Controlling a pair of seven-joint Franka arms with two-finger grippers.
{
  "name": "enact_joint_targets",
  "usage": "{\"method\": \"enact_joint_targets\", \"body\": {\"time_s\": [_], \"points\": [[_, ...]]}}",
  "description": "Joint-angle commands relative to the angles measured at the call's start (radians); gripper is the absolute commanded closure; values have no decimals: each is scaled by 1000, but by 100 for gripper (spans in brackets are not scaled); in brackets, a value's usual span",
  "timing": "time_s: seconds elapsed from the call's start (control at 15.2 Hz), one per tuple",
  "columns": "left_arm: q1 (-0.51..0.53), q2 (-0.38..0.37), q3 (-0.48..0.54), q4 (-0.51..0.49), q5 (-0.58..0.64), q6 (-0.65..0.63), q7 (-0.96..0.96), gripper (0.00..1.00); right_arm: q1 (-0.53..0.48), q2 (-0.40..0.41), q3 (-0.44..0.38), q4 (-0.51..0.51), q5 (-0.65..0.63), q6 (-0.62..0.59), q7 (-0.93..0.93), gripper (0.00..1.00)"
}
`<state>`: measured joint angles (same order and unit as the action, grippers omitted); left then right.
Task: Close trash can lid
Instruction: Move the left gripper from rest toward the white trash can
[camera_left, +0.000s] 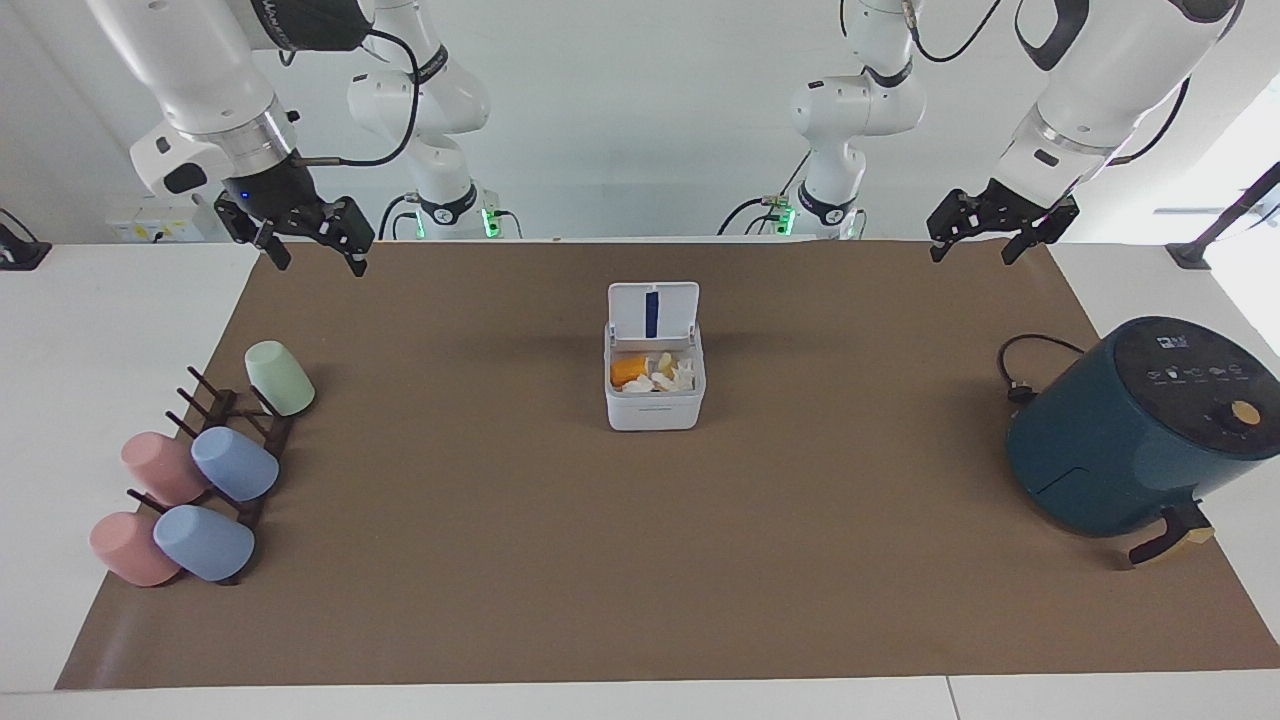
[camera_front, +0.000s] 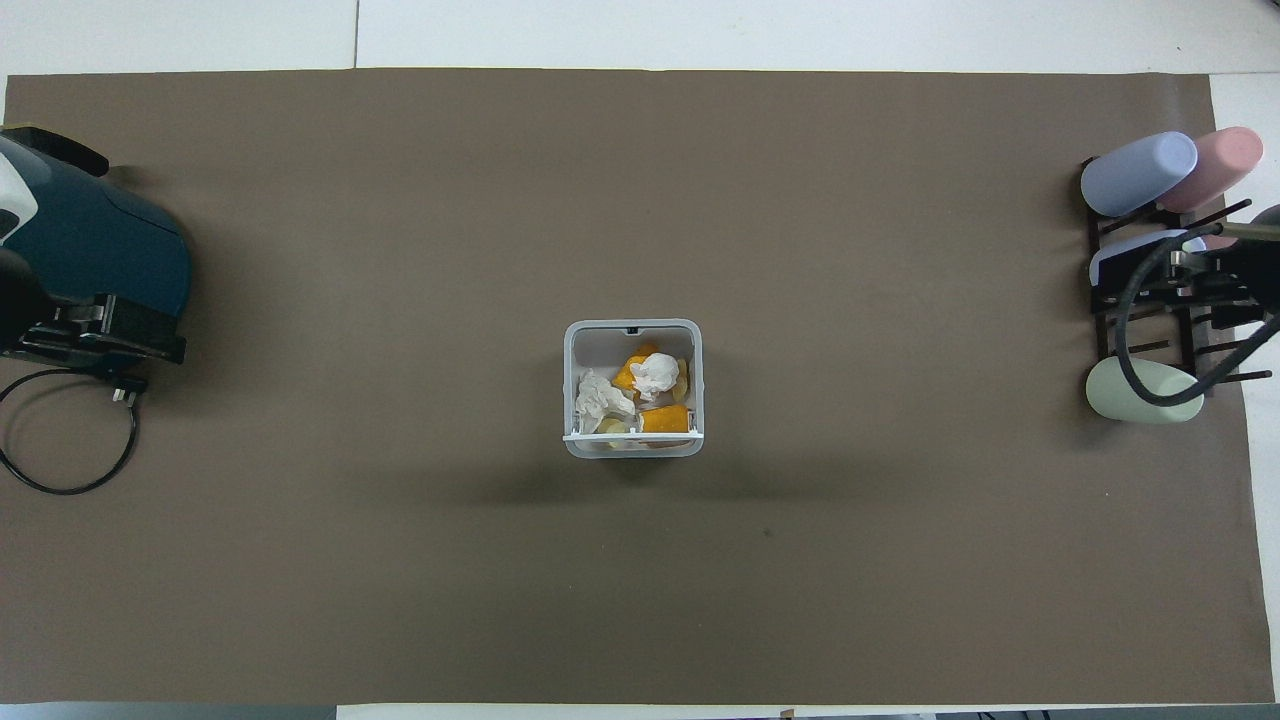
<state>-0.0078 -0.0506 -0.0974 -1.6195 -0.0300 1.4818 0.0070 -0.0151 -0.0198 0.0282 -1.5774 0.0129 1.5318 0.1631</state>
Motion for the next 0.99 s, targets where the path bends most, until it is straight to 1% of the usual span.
{"method": "enact_joint_targets", "body": {"time_s": [0.0, 0.39, 0.53, 0.59, 0.72, 0.79, 0.92], "points": [[-8, -18, 5, -14, -10, 11, -4, 0, -6, -6, 2, -9, 1, 2, -14, 0], [-7, -18, 4, -16, -11, 15, -13, 0, -6, -6, 2, -9, 1, 2, -14, 0], [-32, -20, -2, -17, -13, 18, -76, 0, -6, -6, 2, -9, 1, 2, -14, 0], [-73, -26, -2, -31, -14, 25, -129, 14, -6, -6, 2, -9, 1, 2, -14, 0], [-164, -49, -4, -77, -16, 70, -275, 82, -6, -6, 2, -9, 1, 2, -14, 0], [-225, -67, -4, -117, -16, 101, -342, 100, -6, -6, 2, -9, 1, 2, -14, 0], [-352, -112, -4, -209, -18, 158, -465, 100, -6, -6, 2, -9, 1, 2, -14, 0]]}}
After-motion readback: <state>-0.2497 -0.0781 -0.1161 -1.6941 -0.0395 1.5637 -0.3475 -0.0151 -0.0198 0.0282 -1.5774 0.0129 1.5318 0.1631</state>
